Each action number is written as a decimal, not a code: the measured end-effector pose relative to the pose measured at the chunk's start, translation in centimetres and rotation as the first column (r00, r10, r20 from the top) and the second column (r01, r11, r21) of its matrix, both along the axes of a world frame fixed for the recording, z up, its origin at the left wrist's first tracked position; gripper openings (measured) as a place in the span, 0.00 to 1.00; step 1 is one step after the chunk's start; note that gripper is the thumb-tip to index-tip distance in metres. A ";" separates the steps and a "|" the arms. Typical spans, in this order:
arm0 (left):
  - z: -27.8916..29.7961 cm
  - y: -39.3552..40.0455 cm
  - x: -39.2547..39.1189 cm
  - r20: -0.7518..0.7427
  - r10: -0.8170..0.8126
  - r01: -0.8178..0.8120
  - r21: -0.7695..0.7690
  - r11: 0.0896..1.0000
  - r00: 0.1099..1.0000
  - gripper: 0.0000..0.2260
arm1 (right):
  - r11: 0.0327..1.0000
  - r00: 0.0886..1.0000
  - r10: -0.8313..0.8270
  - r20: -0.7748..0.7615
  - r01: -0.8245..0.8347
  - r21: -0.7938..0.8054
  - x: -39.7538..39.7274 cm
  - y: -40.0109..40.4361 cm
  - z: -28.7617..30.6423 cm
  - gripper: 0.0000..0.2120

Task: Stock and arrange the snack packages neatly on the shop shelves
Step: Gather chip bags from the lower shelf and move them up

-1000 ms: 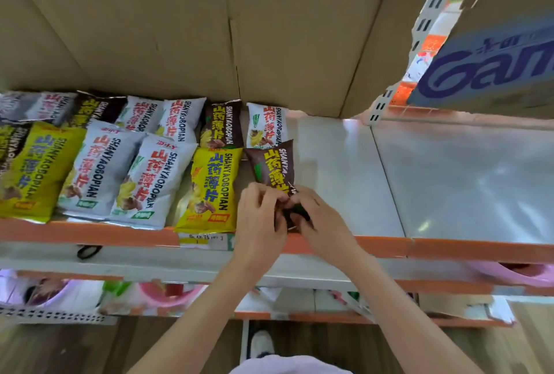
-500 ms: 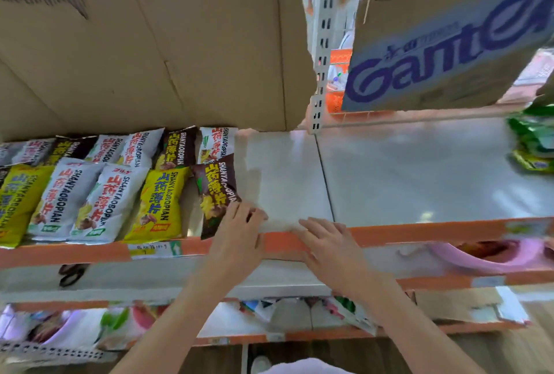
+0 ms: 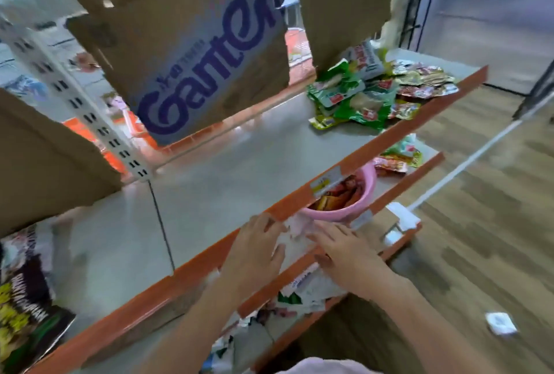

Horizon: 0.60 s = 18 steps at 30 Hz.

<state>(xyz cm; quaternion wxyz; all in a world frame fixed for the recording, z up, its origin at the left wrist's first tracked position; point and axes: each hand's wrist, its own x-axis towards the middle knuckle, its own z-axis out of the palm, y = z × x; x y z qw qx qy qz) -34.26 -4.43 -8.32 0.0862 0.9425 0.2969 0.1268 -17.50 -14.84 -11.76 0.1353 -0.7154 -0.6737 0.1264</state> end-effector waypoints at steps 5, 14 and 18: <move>-1.3 -2.4 7.8 0.015 -0.203 0.204 -0.029 0.979 0.979 0.13 | 0.959 0.959 -0.283 -0.025 0.283 -0.017 5.6 -4.8 -1.7 0.21; -1.6 0.7 19.3 0.177 -0.271 0.293 -0.114 0.949 0.946 0.11 | 0.807 0.804 -0.590 -0.075 0.589 -0.039 12.9 -7.8 -1.8 0.19; -1.1 5.2 25.4 0.258 -0.191 0.231 -0.134 0.964 0.947 0.10 | 0.782 0.783 -0.622 -0.033 0.618 -0.079 18.2 -6.8 -0.5 0.20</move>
